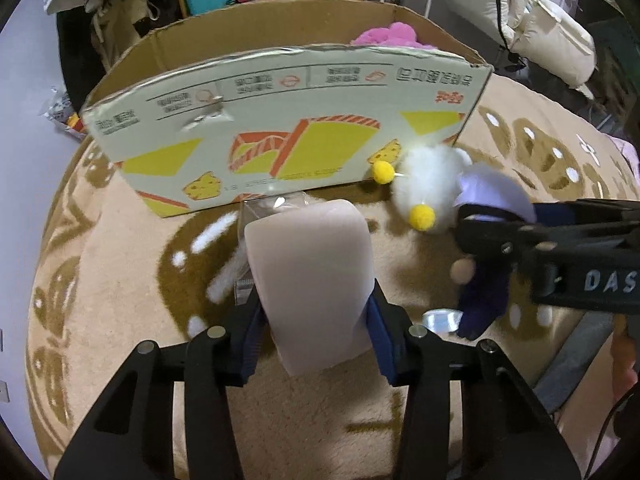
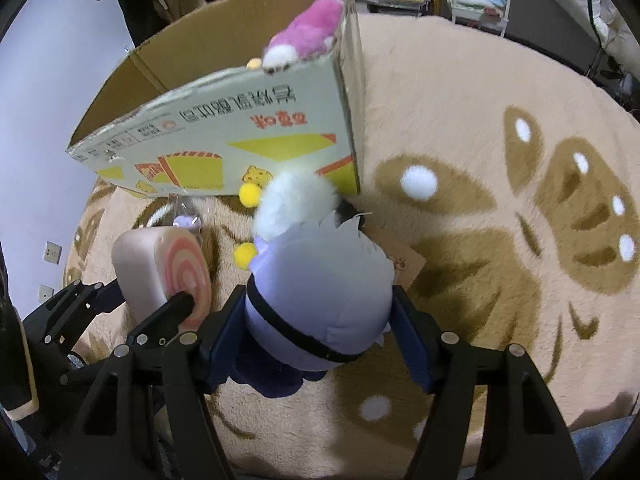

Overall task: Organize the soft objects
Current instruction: 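Grasp the pink roll plush with the left tool while the right tool grasps the white-purple doll, then carry both plushes over the box and open both tools to drop them in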

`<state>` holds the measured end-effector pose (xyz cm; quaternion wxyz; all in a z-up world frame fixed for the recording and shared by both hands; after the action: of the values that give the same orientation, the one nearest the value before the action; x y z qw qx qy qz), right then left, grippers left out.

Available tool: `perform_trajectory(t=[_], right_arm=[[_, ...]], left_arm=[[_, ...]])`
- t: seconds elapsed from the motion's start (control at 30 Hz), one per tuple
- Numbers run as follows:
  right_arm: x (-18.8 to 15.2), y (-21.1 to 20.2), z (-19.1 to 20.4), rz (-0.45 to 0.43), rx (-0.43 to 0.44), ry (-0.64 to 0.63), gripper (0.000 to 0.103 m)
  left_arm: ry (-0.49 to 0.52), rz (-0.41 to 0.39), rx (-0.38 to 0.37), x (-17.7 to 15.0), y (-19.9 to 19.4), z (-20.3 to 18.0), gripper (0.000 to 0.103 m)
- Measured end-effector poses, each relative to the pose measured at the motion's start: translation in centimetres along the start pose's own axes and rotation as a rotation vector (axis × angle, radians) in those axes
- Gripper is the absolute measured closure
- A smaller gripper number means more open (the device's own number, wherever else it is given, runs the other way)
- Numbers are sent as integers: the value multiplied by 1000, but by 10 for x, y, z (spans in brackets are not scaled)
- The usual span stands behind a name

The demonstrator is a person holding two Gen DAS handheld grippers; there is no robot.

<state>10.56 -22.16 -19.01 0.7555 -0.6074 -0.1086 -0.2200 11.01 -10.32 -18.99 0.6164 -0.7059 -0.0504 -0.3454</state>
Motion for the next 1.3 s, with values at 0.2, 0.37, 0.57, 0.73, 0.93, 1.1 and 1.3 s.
perform_trajectory(t=[0.2,0.37,0.57,0.73,0.93,1.1,1.3], right_arm=[[12,-20,5,-100,10,-38,30],[20,-35,13,-180,-6,-87,30],[31,-55,18,-286,-24,-120,30],[41,-75,21,-389,-18,-134,30],[52,-101,28,-523,-26,-177,30],[60,-115,38,-585,-27,-209,30],[75,-123,42,-634,-32,-219,30]], left_arm=[[-16,-42,26,3,-14,9,62],[-31,-72,48,4,-27,15,67],[-54,-148,73,10,-50,22,69],[-71,-201,106,15,-64,31,69],[-80,-311,155,28,-87,39,69],[-88,-377,175,37,-104,46,69],[-81,-459,206,56,-122,55,69]])
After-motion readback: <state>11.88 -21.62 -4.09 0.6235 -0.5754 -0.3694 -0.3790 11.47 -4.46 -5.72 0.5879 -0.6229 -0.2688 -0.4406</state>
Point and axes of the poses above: each gripper's, at about its wrist camera, not at the fingertips, and y roughly the way its jaws point, z to its left, x to its top, the point moved 9 cm from there along y, roughly the way its jaws point, and after that the axes turned 5 degrees about -z, right-handed, at the moved point
